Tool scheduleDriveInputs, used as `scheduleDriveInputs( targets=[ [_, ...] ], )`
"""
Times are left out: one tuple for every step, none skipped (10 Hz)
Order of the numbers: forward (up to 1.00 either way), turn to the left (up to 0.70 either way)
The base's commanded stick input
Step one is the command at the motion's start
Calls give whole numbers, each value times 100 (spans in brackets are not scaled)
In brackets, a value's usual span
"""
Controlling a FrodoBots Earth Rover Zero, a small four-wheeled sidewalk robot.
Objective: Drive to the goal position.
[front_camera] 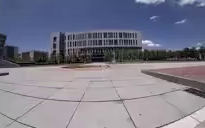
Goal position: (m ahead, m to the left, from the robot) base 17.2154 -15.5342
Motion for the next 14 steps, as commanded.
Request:
scheduleDriveInputs(
  targets=[
    [50,0],
    [50,0],
    [50,0],
    [50,0],
    [50,0],
    [50,0],
    [50,0],
    [50,0],
    [50,0],
    [50,0],
    [50,0],
    [50,0],
    [50,0],
    [50,0]
  ],
)
